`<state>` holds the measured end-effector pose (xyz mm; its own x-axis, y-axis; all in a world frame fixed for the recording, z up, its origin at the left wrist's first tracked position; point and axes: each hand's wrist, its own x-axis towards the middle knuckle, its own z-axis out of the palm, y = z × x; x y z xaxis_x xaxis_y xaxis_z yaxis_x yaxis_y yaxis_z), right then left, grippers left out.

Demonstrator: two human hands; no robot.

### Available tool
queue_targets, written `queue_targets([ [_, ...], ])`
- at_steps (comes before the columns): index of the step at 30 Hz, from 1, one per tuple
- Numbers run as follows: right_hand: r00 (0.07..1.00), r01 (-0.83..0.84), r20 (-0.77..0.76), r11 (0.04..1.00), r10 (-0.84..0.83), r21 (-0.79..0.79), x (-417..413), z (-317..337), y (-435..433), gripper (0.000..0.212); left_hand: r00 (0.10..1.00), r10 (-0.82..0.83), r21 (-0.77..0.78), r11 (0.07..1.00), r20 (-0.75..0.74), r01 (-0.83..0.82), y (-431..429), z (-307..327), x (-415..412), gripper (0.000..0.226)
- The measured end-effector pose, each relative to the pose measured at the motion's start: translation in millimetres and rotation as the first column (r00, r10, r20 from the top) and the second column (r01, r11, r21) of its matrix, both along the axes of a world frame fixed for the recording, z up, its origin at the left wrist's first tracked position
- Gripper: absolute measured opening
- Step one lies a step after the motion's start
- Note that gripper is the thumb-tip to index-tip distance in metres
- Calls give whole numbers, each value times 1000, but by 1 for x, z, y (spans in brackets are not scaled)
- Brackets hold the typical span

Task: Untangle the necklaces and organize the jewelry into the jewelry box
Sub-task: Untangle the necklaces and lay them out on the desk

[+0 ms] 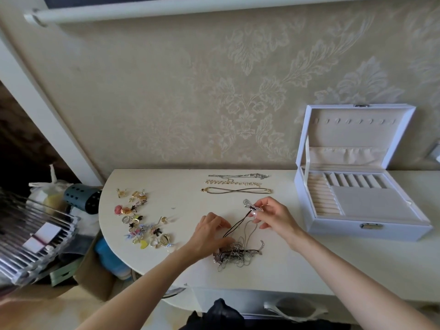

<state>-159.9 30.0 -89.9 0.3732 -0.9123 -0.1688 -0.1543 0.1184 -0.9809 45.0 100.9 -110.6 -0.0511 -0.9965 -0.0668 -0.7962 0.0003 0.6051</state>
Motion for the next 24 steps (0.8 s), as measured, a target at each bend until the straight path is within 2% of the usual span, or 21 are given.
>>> queue_targets([
  [4,1000,0,-9,1000,-1,-14,6,-1,-1,12,1000,21,-11,1000,-4,-21,-5,-1,-3,17],
  [6,998,15,-60,998,-18,-54,6,-4,-3,10,997,55,-19,998,-55,-56,-6,2,-4,6],
  [8,988,45,-141,993,-60,-108,6,-7,-5,9,975,102,-15,994,-197,-107,-3,8,-4,7],
  [10,966,71,-234,982,-111,-173,4,-11,-6,9,913,136,22,990,-384,-138,0,14,-4,9],
  [13,909,57,-380,954,-172,-294,3,-17,-7,14,843,193,93,981,-501,-170,1,19,-2,10],
  [15,855,43,-473,937,-214,-347,3,-18,-7,18,850,225,128,974,-476,-186,0,20,-3,17],
  [17,809,50,-526,923,-262,-382,6,-20,-6,13,860,241,156,969,-450,-190,-1,21,-4,25],
  [19,759,33,-583,911,-291,-411,7,-23,-6,9,839,230,186,970,-493,-157,0,24,-4,28],
  [24,659,-99,-709,906,-251,-413,6,-20,-3,26,747,168,204,978,-643,-44,2,35,-8,11],
])
